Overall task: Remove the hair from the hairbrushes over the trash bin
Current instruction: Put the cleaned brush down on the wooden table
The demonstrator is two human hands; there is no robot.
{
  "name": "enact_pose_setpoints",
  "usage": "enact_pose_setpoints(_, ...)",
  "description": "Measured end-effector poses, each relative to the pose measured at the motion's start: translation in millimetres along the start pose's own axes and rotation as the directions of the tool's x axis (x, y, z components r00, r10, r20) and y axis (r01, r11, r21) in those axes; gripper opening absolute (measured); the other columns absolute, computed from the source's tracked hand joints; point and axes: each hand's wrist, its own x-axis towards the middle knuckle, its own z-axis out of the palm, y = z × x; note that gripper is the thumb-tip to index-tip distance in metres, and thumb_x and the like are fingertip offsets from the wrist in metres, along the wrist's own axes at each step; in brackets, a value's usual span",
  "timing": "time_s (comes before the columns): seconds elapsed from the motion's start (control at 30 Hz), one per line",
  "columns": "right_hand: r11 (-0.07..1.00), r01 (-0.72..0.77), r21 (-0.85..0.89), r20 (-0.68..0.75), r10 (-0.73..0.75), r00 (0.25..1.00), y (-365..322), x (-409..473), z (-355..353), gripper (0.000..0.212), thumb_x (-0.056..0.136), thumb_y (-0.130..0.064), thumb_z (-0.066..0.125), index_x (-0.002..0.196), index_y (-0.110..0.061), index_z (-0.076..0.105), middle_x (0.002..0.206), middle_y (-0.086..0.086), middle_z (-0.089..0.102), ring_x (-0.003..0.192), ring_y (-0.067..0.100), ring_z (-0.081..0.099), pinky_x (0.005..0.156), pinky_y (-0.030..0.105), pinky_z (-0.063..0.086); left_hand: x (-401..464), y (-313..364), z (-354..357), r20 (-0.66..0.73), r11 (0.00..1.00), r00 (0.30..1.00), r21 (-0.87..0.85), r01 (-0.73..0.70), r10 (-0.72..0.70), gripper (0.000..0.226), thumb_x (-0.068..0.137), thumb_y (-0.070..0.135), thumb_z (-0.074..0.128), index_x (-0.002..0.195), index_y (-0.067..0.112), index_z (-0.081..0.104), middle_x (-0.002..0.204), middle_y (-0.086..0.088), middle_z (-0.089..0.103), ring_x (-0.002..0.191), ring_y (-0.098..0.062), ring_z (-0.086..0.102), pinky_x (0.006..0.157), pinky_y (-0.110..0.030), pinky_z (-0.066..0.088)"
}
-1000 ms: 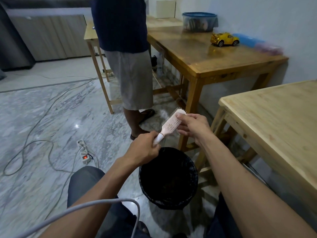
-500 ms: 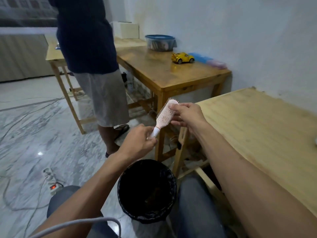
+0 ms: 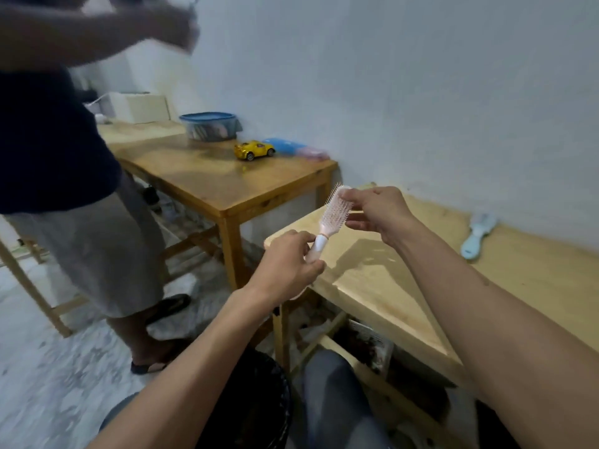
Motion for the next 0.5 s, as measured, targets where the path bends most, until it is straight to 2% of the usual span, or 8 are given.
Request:
enact_pose_setpoints(0.13,1.000,-0.008,-0.014,-0.090,0.006,0.996,-6.6,4.0,-44.4,0.048,0.085,-0.019,0.084,0.118,0.012,0.068,0.109,0.021,0.077,0.058,0.018,0.075,0.054,0.028,0.063,28.0,27.5,21.5,0.058,0.999,0.998,0.024,-0.041,0.039,0.047,0.086,0.031,0.072,0.129,0.012,0.067,0.105,-0.005,0.069,0.090,-0.022,0.061,0.076,-0.039,0.052)
enact_pose_setpoints(0.3,0.997,-0.052,-0.055,-0.143,0.043,0.989,-16.0,12.3,-98.3,0.032,0.088,-0.016,0.082,0.107,0.008,0.073,0.111,0.018,0.077,0.078,0.026,0.078,0.066,0.030,0.067,59.9,58.7,49.9,0.133,0.997,0.988,0.001,-0.076,0.075,0.034,0.083,0.029,0.067,0.114,0.014,0.071,0.095,-0.003,0.070,0.087,-0.025,0.063,0.071,-0.040,0.052)
enact_pose_setpoints(0.4,0.993,-0.075,-0.096,-0.179,0.057,0.982,-18.8,22.3,-124.3,0.029,0.089,-0.013,0.081,0.106,0.008,0.073,0.108,0.018,0.078,0.080,0.027,0.079,0.070,0.031,0.067,76.4,75.1,69.9,0.161,0.995,0.982,-0.011,-0.103,0.103,0.016,0.082,0.028,0.066,0.089,0.014,0.065,0.085,-0.004,0.066,0.079,-0.027,0.061,0.060,-0.037,0.044)
enact_pose_setpoints(0.5,0.980,-0.100,-0.173,-0.222,0.060,0.973,-19.1,37.2,-147.3,0.032,0.087,-0.018,0.082,0.106,0.006,0.074,0.109,0.016,0.078,0.078,0.023,0.076,0.070,0.029,0.066,94.1,85.8,90.0,0.186,0.992,0.975,-0.033,-0.119,0.123,0.018,0.082,0.027,0.066,0.077,0.012,0.058,0.076,-0.004,0.060,0.071,-0.028,0.058,0.055,-0.033,0.034)
